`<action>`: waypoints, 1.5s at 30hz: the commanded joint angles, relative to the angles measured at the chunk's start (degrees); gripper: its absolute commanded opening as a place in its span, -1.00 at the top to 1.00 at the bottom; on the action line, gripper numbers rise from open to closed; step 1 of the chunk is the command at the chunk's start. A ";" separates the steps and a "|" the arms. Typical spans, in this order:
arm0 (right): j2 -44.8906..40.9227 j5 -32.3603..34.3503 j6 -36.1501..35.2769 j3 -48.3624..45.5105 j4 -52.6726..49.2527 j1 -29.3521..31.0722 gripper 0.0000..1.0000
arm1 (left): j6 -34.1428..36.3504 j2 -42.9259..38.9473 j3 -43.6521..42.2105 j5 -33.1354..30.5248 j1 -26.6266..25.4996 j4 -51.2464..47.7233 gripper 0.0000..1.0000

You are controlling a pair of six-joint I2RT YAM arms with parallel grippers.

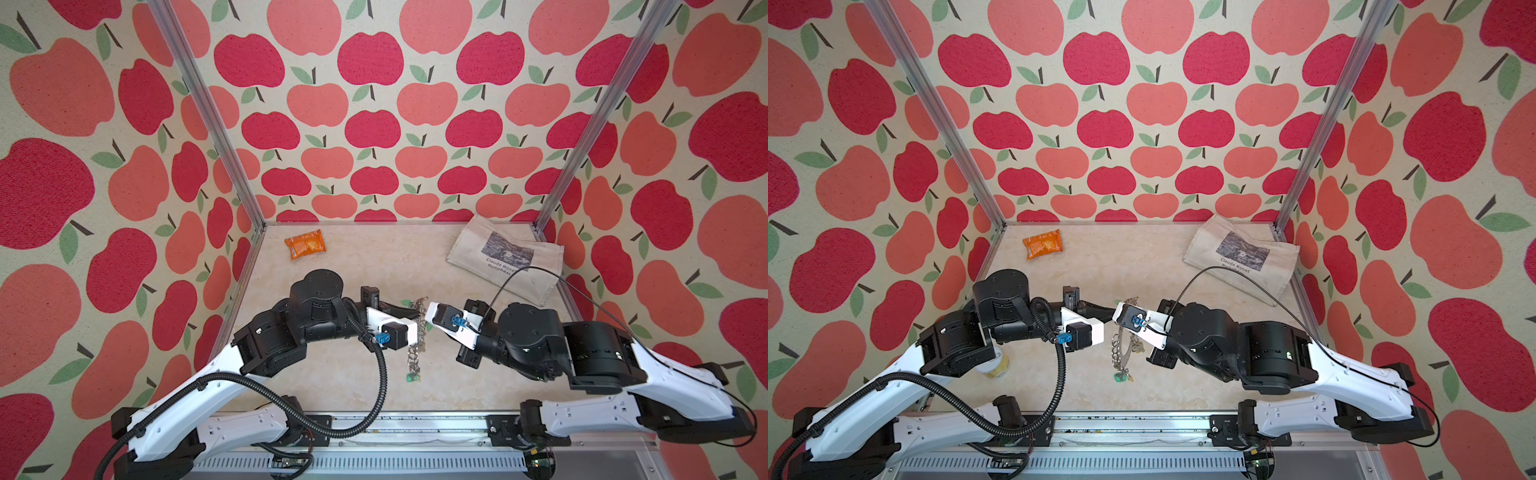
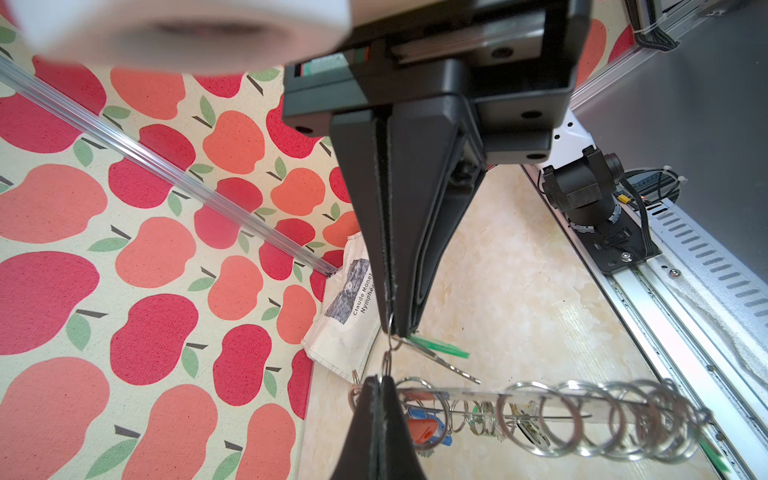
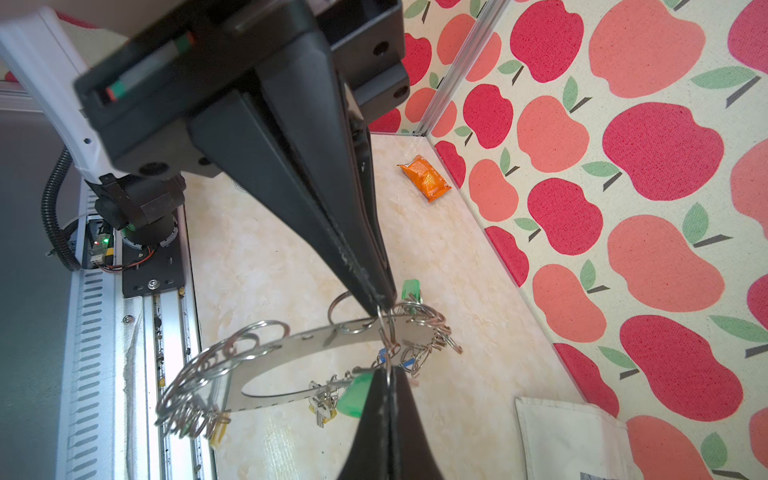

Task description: Put the keys on the keyring

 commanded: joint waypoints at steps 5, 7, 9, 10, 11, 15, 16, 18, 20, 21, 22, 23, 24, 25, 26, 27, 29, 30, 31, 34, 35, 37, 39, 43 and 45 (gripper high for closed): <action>0.04 -0.71 0.05 -0.10 1.30 0.52 1.00 | -0.91 -1.25 2.24 0.47 -0.10 3.11 1.00; -0.15 -0.03 0.09 -0.02 1.19 0.52 1.00 | -1.04 -1.34 2.13 0.51 -0.12 3.12 1.00; -0.92 1.43 0.13 -0.26 1.58 0.53 1.00 | -0.89 -1.50 2.14 0.19 -0.13 2.82 1.00; -1.47 2.40 0.18 -0.57 1.99 0.54 1.00 | -0.91 -1.55 2.05 0.13 -0.10 2.82 1.00; -1.83 2.72 0.13 -0.89 2.31 0.55 1.00 | -0.90 -1.60 1.97 0.00 -0.10 2.81 1.00; -1.09 2.35 -0.32 -0.55 2.42 0.60 1.00 | -0.82 -1.54 1.96 0.00 -0.10 2.74 1.00; -0.90 2.10 -0.52 -0.45 2.51 0.65 1.00 | -0.82 -1.54 1.96 -0.01 -0.16 2.81 1.00; -0.70 1.59 -0.83 -0.36 2.96 0.61 1.00 | -0.82 -1.56 1.94 -0.01 -0.13 2.98 1.00; -0.54 0.88 -1.02 -0.28 3.16 0.61 1.00 | -0.73 -1.46 2.09 -0.01 -0.14 3.11 1.00; -0.48 0.80 -1.07 -0.28 3.15 0.59 1.00 | -0.80 -1.45 2.13 -0.01 -0.10 3.10 1.00; -0.39 0.80 -0.97 -0.28 3.22 0.60 1.00 | -0.74 -1.47 2.13 -0.01 -0.12 3.12 1.00; -0.35 0.80 -0.92 -0.29 3.13 0.62 1.00 | -0.78 -1.45 2.06 0.06 -0.10 3.17 1.00; -0.35 0.79 -0.85 -0.30 3.14 0.60 1.00 | -0.79 -1.45 2.05 -0.07 -0.15 3.17 1.00; -0.39 0.80 -0.84 -0.36 3.26 0.56 1.00 | -0.78 -1.50 2.06 -0.14 -0.14 3.11 1.00; -0.52 -0.75 -0.68 -0.44 3.34 0.67 1.00 | -0.73 -1.54 2.05 -0.18 -0.13 3.14 1.00; -0.57 -0.86 -0.74 -0.47 3.31 0.60 1.00 | -0.69 -1.59 2.05 -0.18 -0.10 3.16 1.00; -0.37 -1.20 -0.65 -0.33 3.26 0.60 1.00 | -0.65 -1.54 2.12 -0.18 -0.10 3.24 1.00; -0.31 -1.37 -0.67 -0.29 3.27 0.60 1.00 | -0.65 -1.54 2.14 -0.18 -0.10 3.25 1.00; -0.31 -1.63 -0.74 -0.30 3.26 0.60 1.00 | -0.49 -1.46 2.14 -0.39 -0.12 3.17 1.00; -0.35 -1.75 -0.63 -0.37 3.26 0.64 1.00 | -0.42 -1.54 2.14 -0.59 -0.12 3.16 1.00; -0.35 -1.83 -0.49 -0.45 3.14 0.61 1.00 | -0.45 -1.54 2.14 -0.70 -0.10 3.25 1.00; -0.22 -1.75 -0.36 -0.46 2.89 0.63 1.00 | -0.46 -1.63 2.14 -0.65 -0.10 3.34 1.00; -0.11 -1.91 -0.22 -0.57 2.79 0.60 1.00 | -0.44 -1.63 2.14 -0.61 -0.14 3.45 1.00; -0.26 -1.93 -0.14 -0.76 2.81 0.60 1.00 | -0.43 -1.63 2.23 -0.50 -0.10 3.43 1.00; -0.35 -2.18 0.02 -0.80 2.83 0.60 1.00 | -0.51 -1.61 2.23 -0.54 -0.17 3.34 1.00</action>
